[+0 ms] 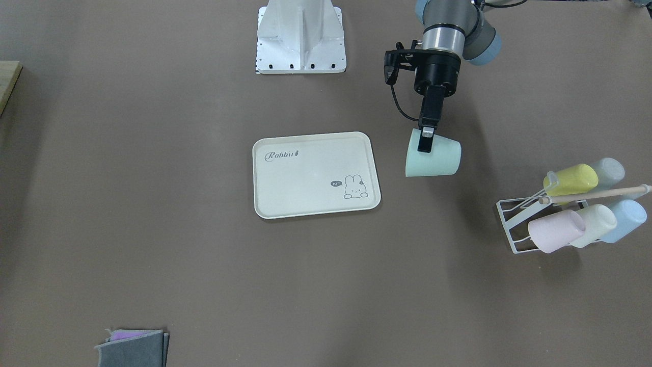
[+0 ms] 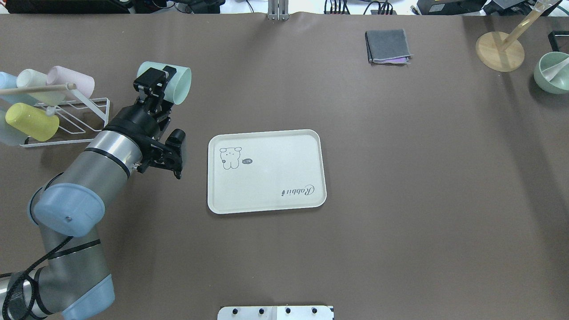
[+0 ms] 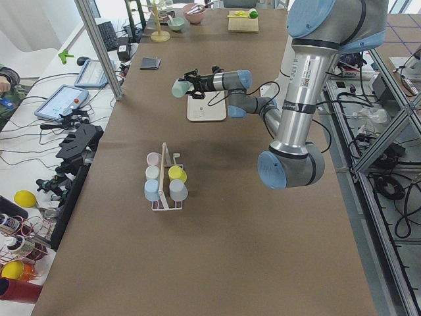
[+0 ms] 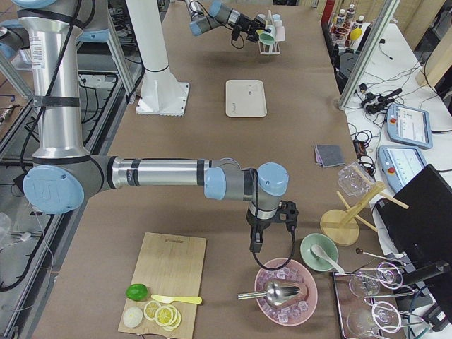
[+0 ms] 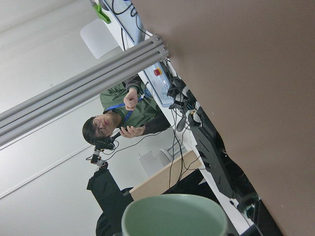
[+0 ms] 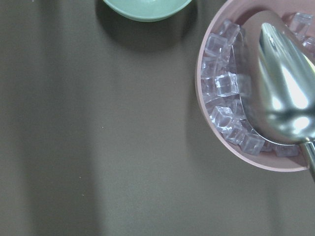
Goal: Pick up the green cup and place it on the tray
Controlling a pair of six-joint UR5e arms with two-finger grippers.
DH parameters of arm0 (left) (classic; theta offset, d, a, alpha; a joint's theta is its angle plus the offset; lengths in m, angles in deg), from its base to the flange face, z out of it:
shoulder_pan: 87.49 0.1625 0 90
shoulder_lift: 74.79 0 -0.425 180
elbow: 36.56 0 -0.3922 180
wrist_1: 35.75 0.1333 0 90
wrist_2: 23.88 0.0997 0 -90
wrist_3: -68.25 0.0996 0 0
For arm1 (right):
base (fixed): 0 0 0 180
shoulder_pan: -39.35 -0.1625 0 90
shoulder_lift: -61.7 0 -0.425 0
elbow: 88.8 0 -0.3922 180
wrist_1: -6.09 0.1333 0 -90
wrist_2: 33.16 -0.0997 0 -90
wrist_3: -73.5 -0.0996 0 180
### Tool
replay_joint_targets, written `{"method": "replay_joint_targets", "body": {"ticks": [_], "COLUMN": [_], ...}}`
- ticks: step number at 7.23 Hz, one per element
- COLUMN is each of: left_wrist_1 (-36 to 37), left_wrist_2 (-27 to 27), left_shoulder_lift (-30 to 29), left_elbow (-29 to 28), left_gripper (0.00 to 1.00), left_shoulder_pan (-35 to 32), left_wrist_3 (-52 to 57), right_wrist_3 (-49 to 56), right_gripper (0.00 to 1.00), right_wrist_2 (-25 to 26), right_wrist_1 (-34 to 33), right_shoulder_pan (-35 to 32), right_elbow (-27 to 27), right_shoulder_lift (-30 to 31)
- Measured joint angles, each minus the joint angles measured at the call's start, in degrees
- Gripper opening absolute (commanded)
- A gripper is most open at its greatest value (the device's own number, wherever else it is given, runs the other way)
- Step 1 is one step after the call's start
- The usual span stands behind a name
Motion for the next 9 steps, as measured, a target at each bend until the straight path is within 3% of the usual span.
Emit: {"method": "replay_joint_targets", "body": {"ticks": [2, 4, 7, 9], "left_wrist_1": [-12.37, -20.22, -22.72, -26.03], "left_wrist_2": [-8.14, -15.21, -27.25, -29.35], "left_shoulder_lift": [-4.91, -7.95, -9.31, -9.87], "left_elbow": [-8.57, -13.02, -14.0, -17.08], "left_gripper": [0.12, 0.07, 0.05, 0.05], "left_shoulder_pan": [0.17, 0.62, 1.0, 2.01], "left_wrist_3": [-5.46, -13.96, -42.37, -59.21], "right_wrist_3": [-0.18, -0.08, 0.16, -0.13], "right_gripper": [1.0, 1.0, 1.0, 1.0], "right_wrist_2": [-0.59, -0.66, -0.39, 0.36], "right_wrist_1": [0.07, -0.1, -0.51, -0.69], "right_shoulder_pan": [0.17, 0.28, 0.38, 1.3], "right_elbow": [-0.26, -0.31, -0.2, -0.11], "right_shoulder_lift": [-0.48, -0.5, 0.2, 0.28]}}
